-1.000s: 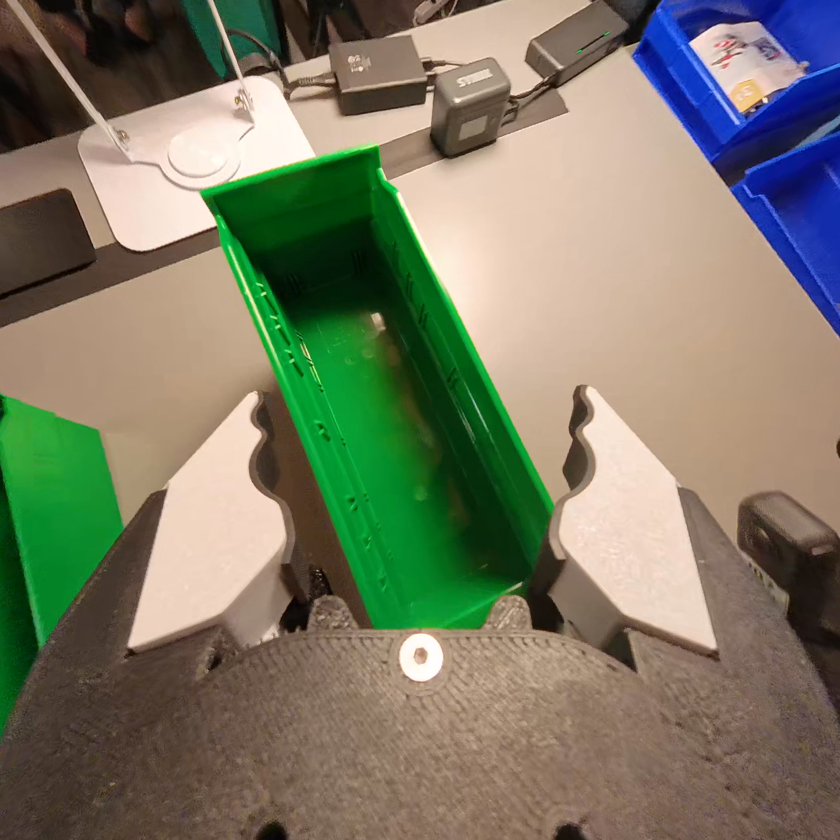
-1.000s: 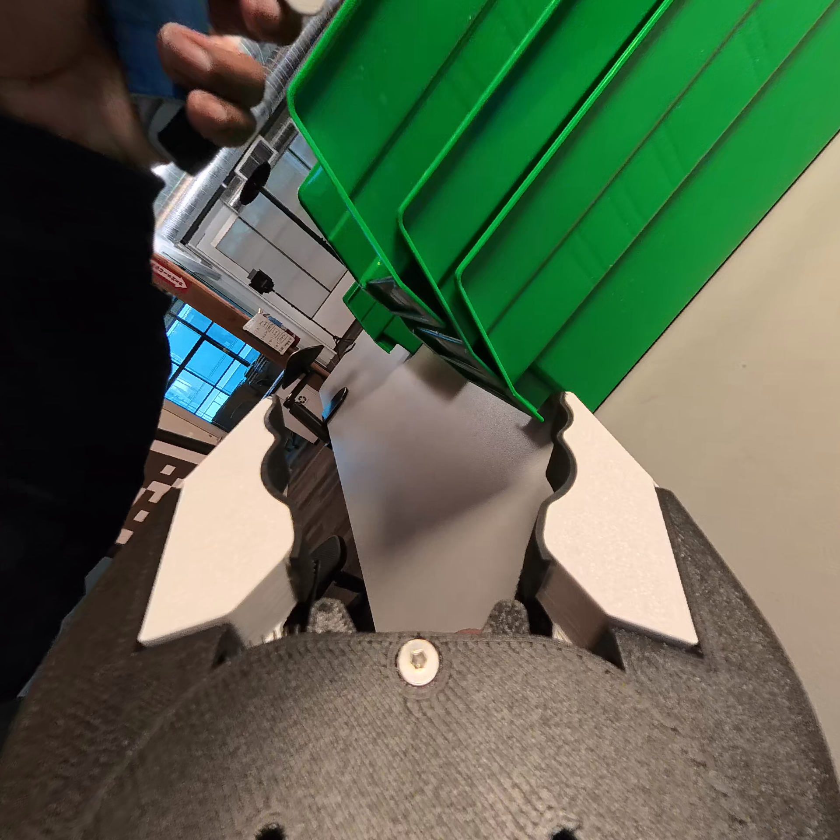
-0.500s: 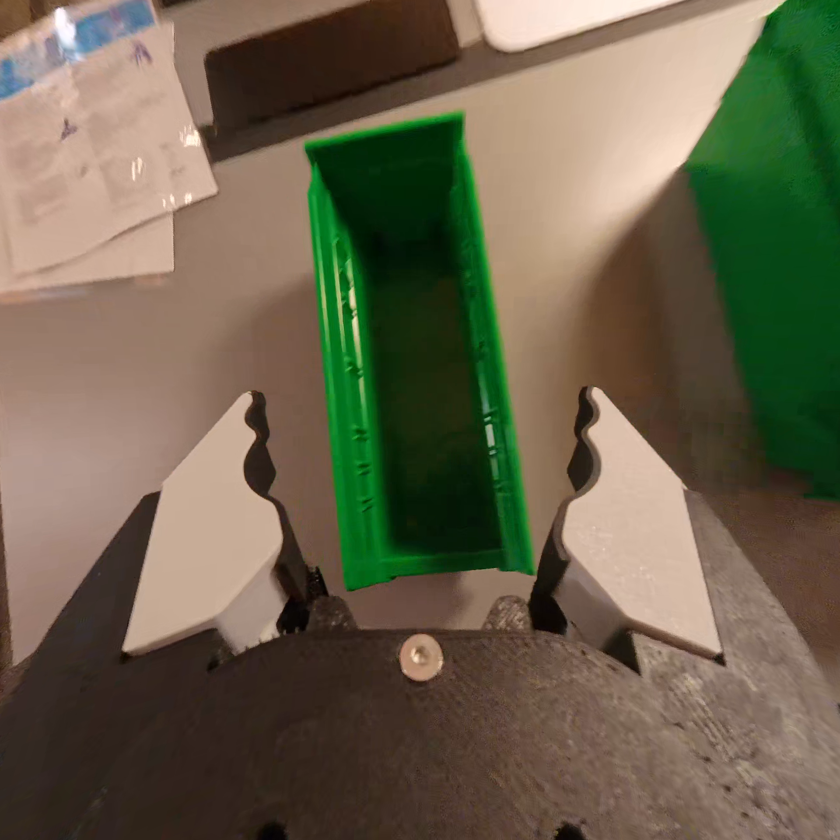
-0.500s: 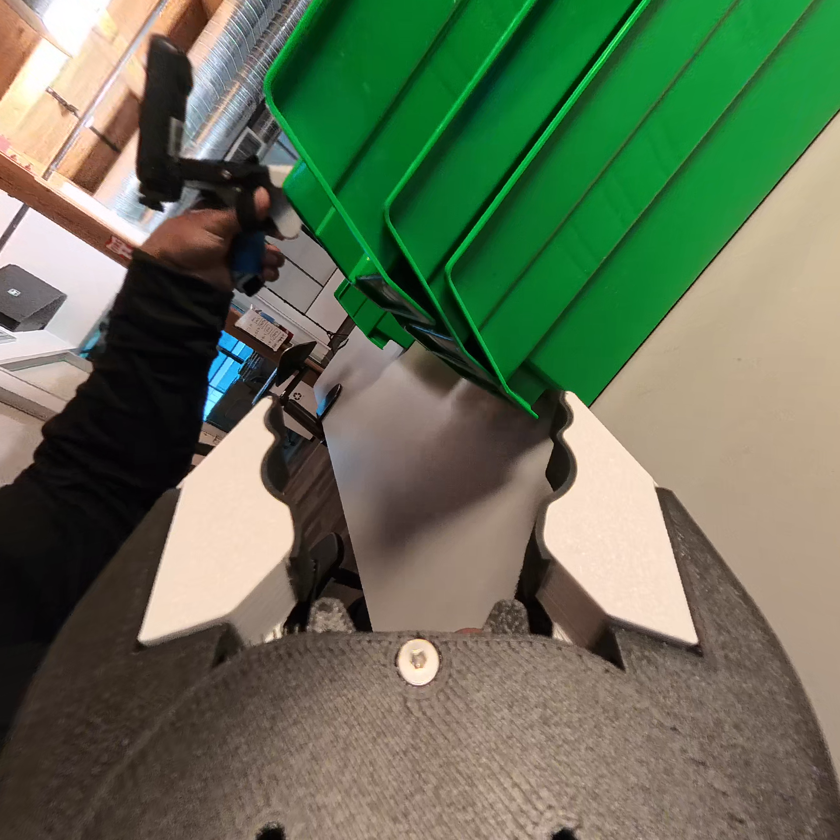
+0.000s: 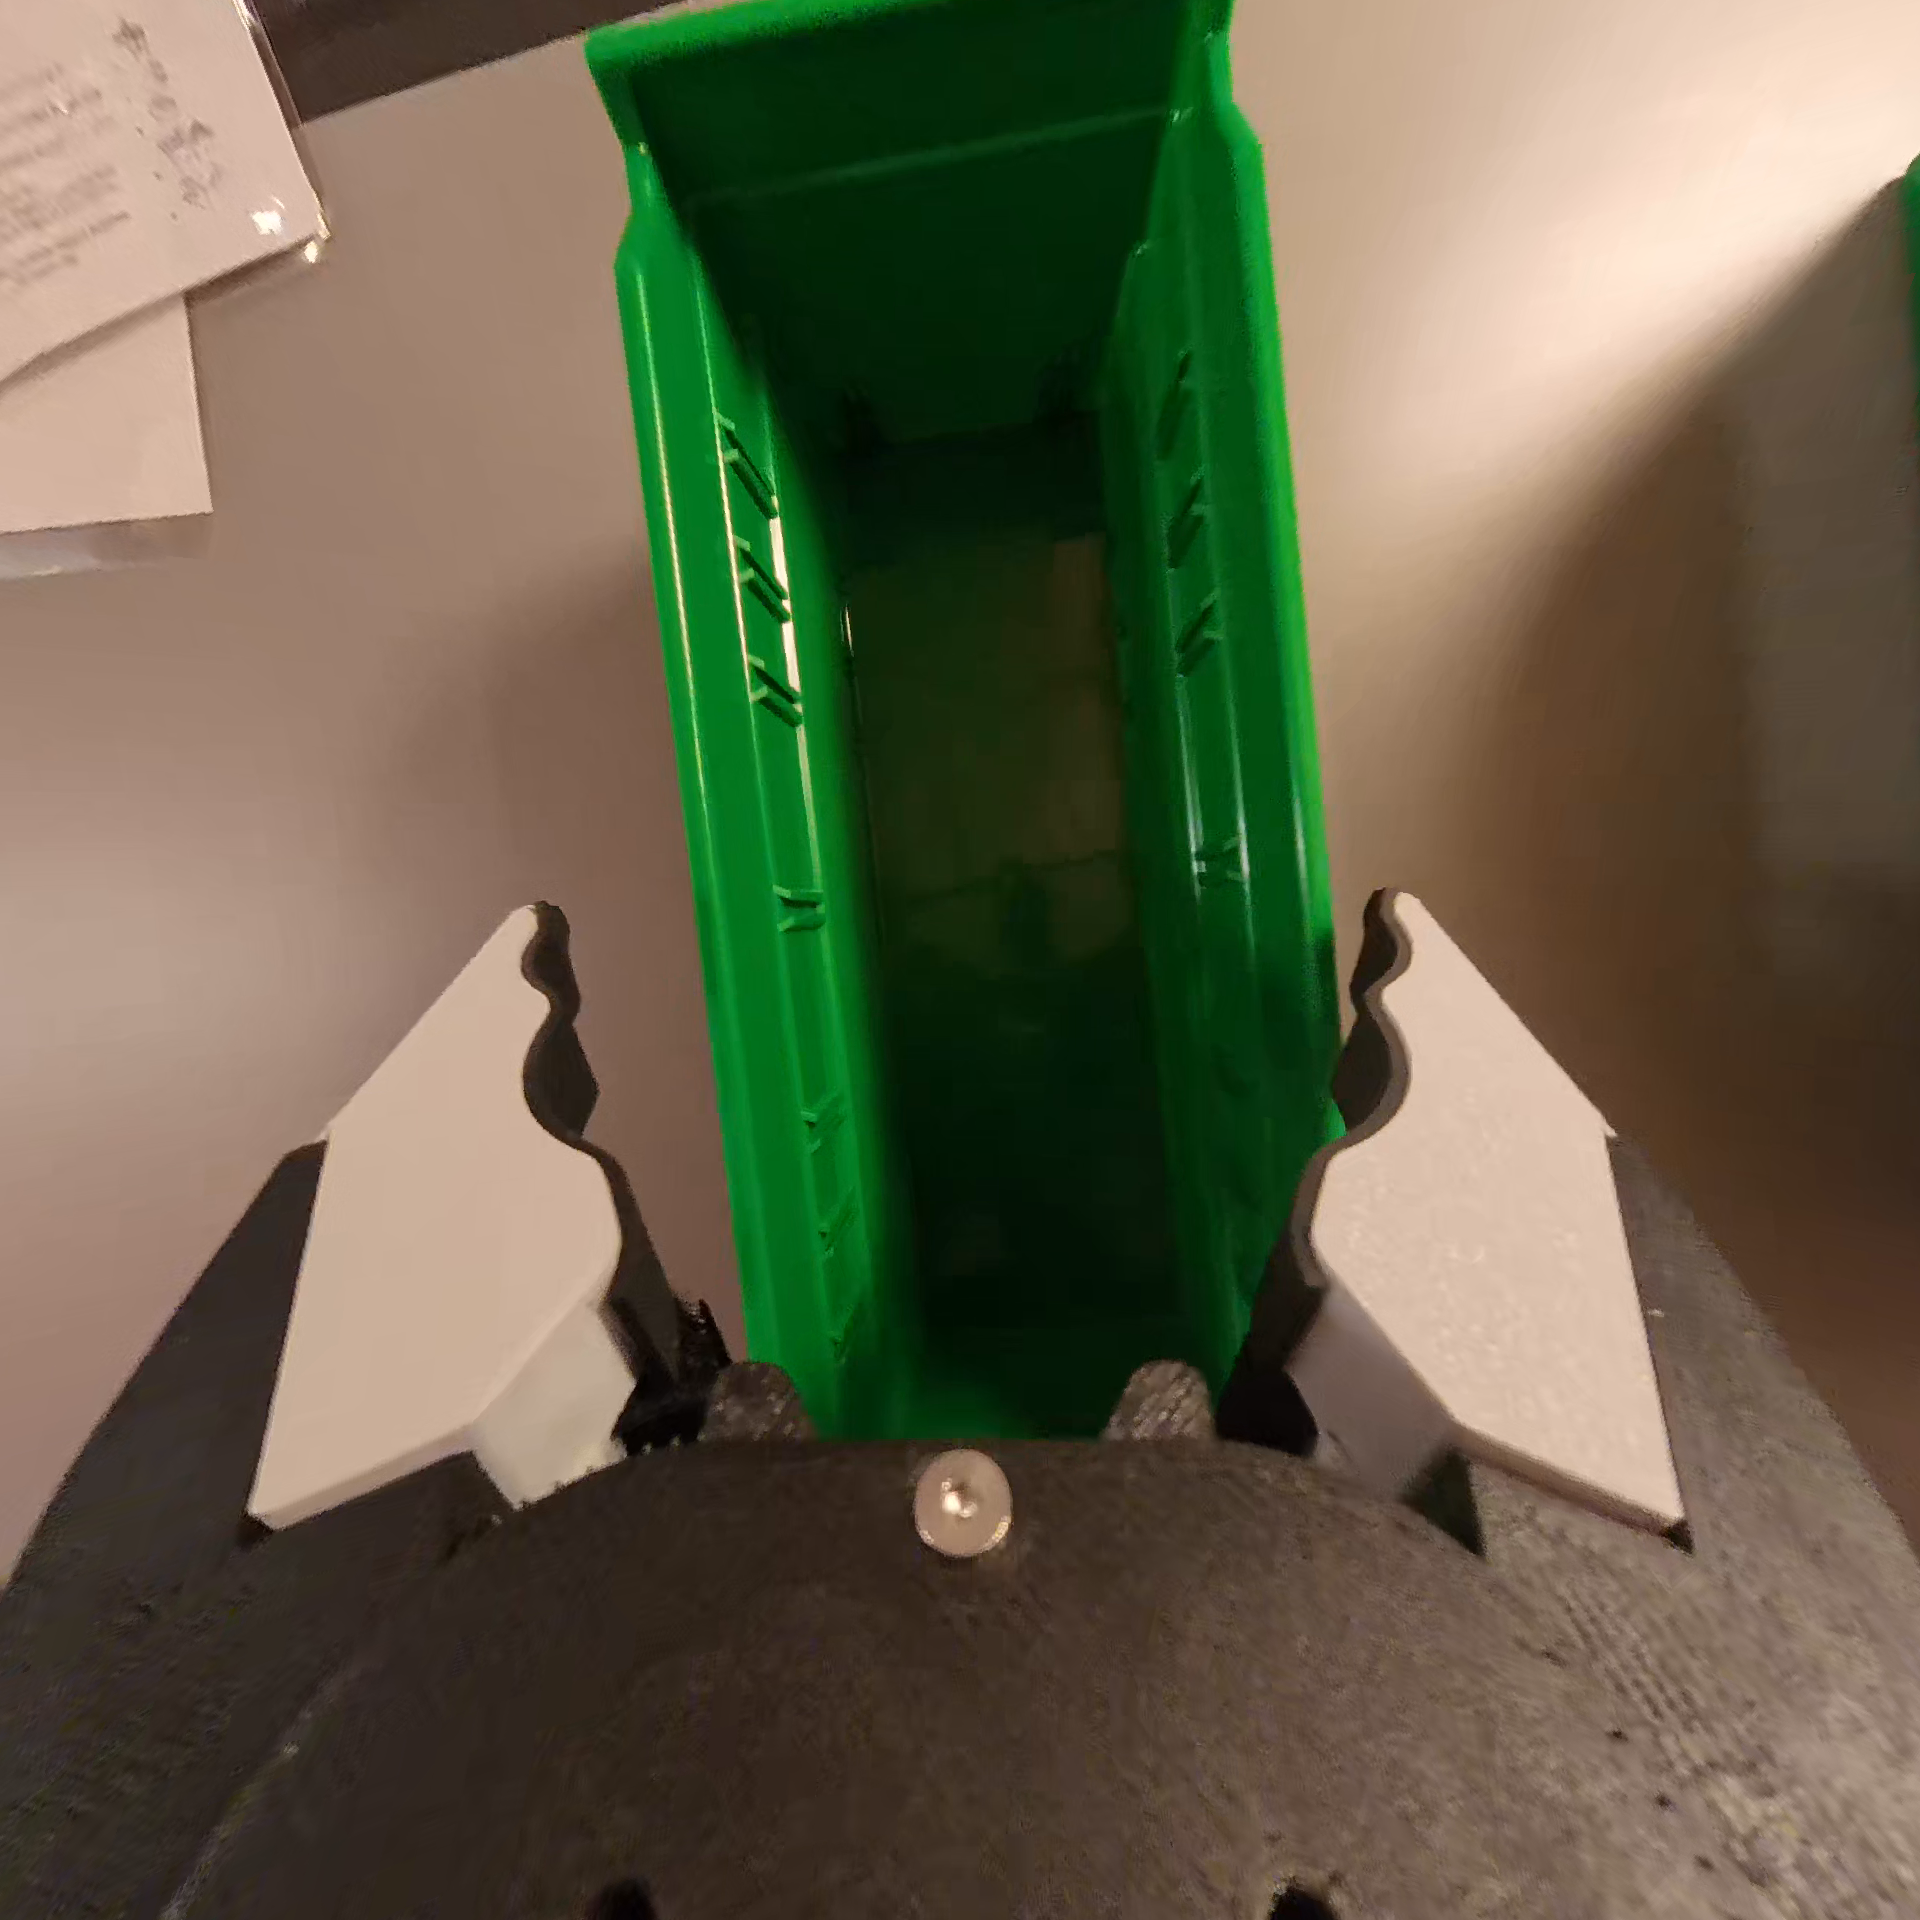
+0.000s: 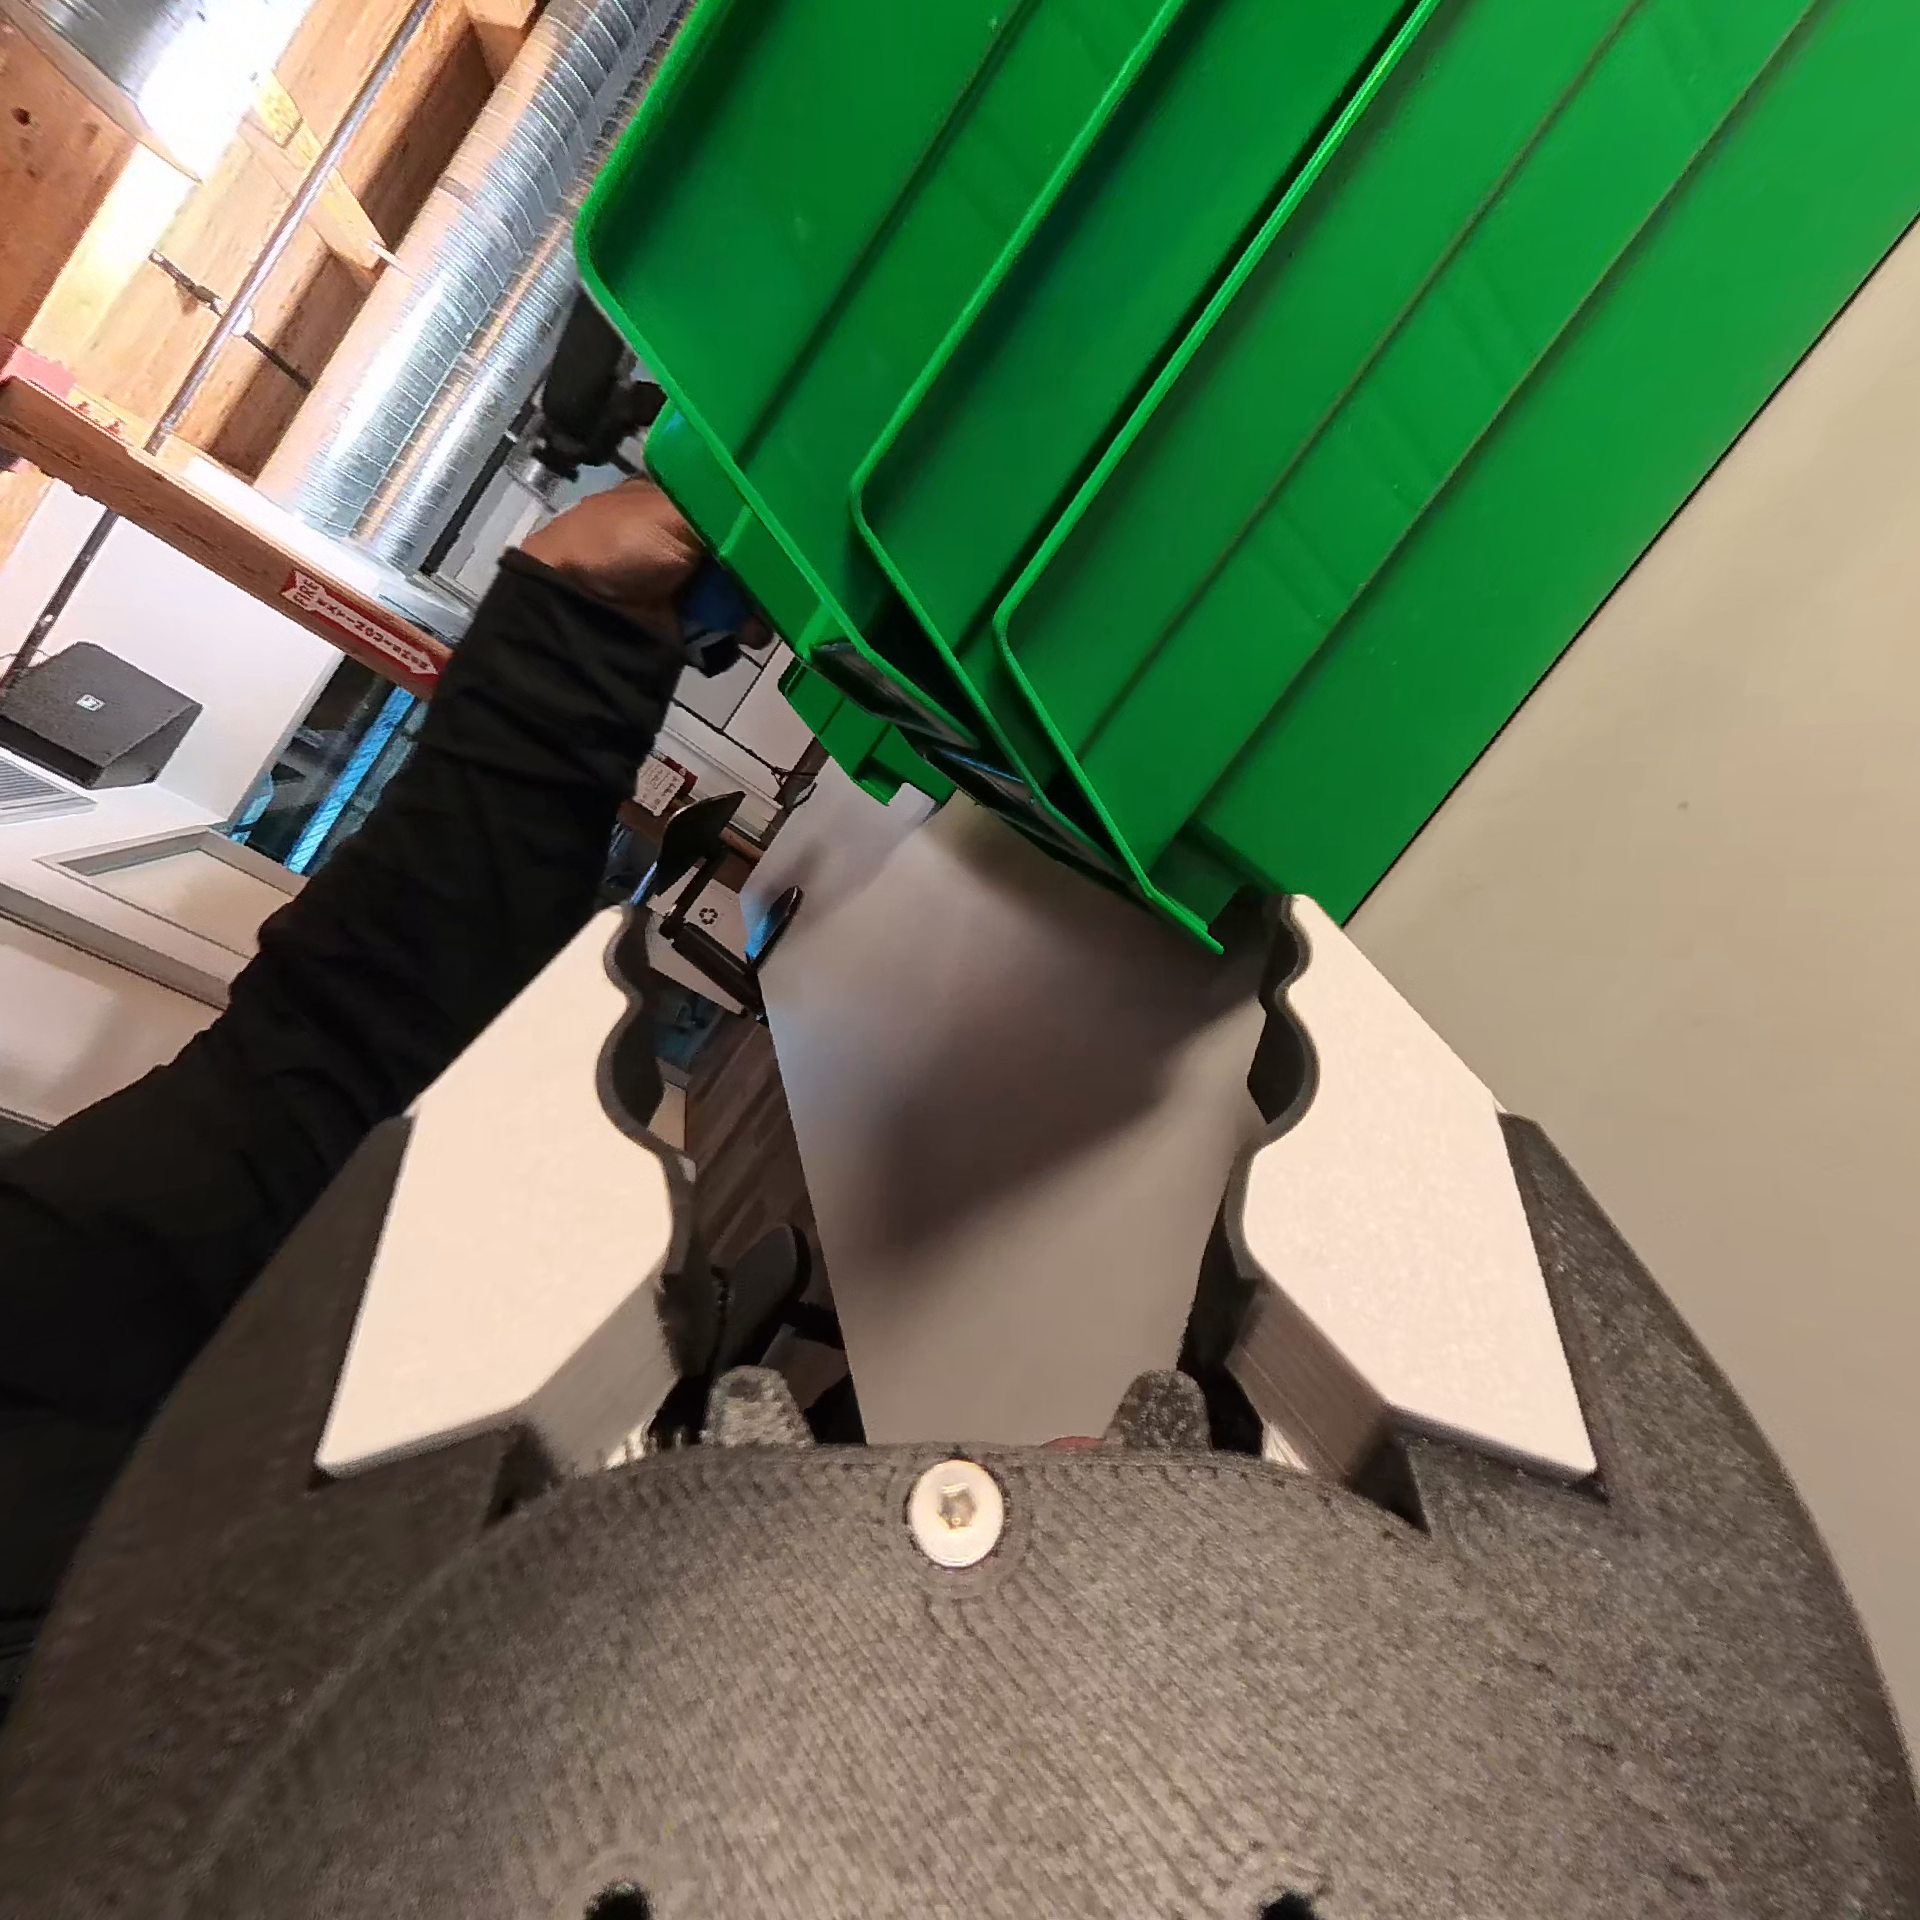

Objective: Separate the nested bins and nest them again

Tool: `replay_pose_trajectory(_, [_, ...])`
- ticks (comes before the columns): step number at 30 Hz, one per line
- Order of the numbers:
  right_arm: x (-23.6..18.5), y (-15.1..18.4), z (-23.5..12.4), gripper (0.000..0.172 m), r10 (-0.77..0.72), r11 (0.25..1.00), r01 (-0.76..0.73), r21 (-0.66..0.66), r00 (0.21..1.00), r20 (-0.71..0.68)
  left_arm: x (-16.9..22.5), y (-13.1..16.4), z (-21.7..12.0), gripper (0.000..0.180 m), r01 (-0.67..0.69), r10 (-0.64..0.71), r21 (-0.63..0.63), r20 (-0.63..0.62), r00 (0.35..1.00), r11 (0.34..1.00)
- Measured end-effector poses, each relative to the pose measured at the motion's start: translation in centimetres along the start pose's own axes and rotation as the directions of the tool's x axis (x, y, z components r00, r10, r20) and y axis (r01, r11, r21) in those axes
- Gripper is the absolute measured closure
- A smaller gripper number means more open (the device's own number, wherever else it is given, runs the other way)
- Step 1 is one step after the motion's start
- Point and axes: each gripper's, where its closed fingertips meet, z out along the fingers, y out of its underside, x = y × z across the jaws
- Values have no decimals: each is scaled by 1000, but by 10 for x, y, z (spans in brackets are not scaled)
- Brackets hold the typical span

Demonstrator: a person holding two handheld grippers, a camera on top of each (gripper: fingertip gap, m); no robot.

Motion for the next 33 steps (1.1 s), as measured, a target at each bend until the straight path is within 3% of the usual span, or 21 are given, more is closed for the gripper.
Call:
replay_pose_trajectory(1, [0, 0, 0, 55, 5, 1000, -5, 0, 1000, 6, 0, 2, 4, 34, 0, -1, -14, -6, 1000, 1000])
replay_pose_trajectory(8, [0, -2, -2, 55, 35, 999, -35, 8, 999, 29, 11, 4, 11, 58, 24, -26, -29, -61, 998, 999])
replay_pose_trajectory(16, [0, -3, -2, 55, 33, 999, -33, 13, 999, 29, 24, 1, -4, 75, 24, -25, -4, -117, 993, 1000])
replay_pose_trajectory(20, [-1, -3, -3, 55, 32, 999, -33, 16, 999, 30, 46, -17, -44, 77, 54, -33, 94, -210, 977, 994])
replay_pose_trajectory(25, [0, -4, -2, 55, 33, 999, -34, 16, 999, 28, 89, -53, -125, 78, 107, -13, 251, -348, 938, 962])
replay_pose_trajectory(30, [-1, -4, -3, 55, 30, 999, -31, 17, 999, 32, 168, -82, -199, 76, 148, 57, 355, -507, 860, 923])
replay_pose_trajectory(33, [-3, -3, -3, 55, 20, 1000, -21, 17, 999, 39, 222, -90, -220, 76, 136, 110, 368, -575, 811, 920])
